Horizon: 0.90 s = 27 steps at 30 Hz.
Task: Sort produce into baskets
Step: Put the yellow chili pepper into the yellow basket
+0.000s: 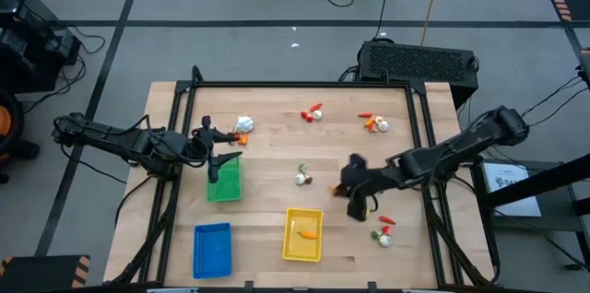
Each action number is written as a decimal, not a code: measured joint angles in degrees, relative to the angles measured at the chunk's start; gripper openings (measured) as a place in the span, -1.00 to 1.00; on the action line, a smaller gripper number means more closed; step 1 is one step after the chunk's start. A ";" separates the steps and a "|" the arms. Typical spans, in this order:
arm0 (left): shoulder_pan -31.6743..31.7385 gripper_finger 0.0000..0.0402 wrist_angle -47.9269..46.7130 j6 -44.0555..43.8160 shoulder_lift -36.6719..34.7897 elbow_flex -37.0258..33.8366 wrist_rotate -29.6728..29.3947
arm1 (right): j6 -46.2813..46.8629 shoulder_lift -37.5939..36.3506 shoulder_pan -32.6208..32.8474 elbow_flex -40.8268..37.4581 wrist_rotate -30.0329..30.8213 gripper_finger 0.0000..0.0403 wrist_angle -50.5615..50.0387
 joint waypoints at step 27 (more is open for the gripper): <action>-0.02 0.02 -0.20 0.07 0.02 0.00 1.62 | -18.77 30.45 1.57 22.43 -11.64 -0.71 2.99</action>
